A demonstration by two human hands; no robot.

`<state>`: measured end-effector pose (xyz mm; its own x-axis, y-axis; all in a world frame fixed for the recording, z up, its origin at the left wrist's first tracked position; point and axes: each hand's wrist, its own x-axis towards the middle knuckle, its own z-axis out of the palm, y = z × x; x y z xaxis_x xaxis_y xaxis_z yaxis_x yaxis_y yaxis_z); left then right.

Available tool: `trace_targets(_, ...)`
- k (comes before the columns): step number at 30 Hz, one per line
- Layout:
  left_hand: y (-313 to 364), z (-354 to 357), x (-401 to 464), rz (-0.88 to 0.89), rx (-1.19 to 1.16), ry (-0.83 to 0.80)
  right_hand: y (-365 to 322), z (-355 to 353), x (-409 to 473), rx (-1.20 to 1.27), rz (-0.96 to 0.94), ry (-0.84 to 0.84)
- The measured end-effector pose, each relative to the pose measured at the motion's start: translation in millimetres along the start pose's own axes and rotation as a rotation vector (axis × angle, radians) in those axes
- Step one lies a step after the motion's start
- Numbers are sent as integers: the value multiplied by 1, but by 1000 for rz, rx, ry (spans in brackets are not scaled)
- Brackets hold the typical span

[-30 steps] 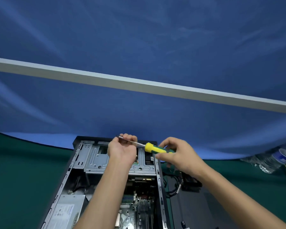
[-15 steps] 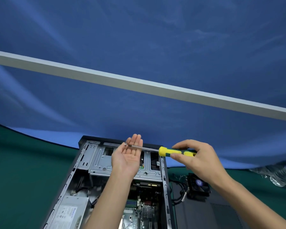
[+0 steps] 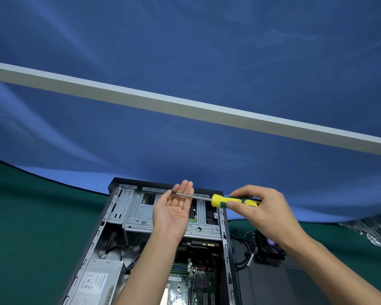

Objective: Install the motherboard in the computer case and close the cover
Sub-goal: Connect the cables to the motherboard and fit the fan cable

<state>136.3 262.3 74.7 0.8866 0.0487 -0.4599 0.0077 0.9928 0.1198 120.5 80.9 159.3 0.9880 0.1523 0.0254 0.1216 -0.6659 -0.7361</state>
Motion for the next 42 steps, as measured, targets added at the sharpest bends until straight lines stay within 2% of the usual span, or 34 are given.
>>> trace_targets(5,-1,-10,5,83,158,4,-15,0,18,-94,52,-16)
trace_targets(13,0,-18,9,53,216,-68,-29,-1,29,-148,93,-75)
trace_targets(26,14,-41,12,-67,95,-91,-21,3,24,-110,81,-108)
trace_targets(42,16,-44,17,-48,86,-40,-15,1,24,-63,61,-94)
